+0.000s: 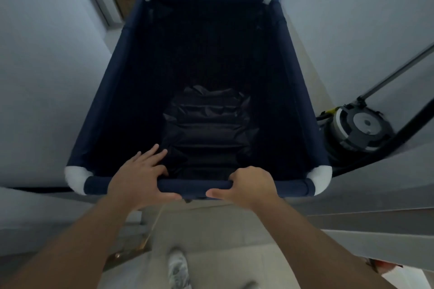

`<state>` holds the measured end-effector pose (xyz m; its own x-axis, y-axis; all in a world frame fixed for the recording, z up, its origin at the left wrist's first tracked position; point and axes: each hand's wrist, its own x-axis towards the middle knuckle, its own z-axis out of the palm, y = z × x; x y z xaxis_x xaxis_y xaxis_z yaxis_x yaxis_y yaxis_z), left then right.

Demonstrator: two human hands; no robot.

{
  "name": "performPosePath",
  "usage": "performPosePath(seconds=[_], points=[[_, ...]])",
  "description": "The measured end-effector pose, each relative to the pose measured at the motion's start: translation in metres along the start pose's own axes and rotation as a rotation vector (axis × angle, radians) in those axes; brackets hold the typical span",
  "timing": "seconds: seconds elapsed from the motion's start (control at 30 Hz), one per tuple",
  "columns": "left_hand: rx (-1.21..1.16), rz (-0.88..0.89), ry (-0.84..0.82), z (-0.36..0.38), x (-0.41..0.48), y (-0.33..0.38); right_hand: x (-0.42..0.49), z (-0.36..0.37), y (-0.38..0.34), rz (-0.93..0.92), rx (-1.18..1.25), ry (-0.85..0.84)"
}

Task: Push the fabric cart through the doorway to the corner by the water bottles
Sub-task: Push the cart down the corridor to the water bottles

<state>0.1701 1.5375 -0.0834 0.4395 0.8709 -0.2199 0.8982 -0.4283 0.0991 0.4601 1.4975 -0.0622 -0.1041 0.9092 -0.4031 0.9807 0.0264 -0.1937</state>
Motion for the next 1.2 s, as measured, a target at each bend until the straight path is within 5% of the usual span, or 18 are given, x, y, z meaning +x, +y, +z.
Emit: performPosePath(seconds=[0.3, 0.7, 0.97, 1.2], points=[[0.064, 0.096, -0.070, -0.019, 0.068, -0.069, 0.054, -0.013, -0.033, 0.024, 0.036, 0.057], [0.060, 0.251, 0.111, -0.046, 0.147, -0.124, 0.131, -0.046, -0.054, 0.105, 0.047, 0.098], [0.157, 0.181, -0.044, -0.070, 0.203, -0.163, 0.186, -0.061, -0.067, 0.096, 0.087, 0.119], [0.123, 0.209, 0.029, -0.082, 0.260, -0.150, 0.228, -0.089, -0.032, 0.113, 0.063, 0.134]])
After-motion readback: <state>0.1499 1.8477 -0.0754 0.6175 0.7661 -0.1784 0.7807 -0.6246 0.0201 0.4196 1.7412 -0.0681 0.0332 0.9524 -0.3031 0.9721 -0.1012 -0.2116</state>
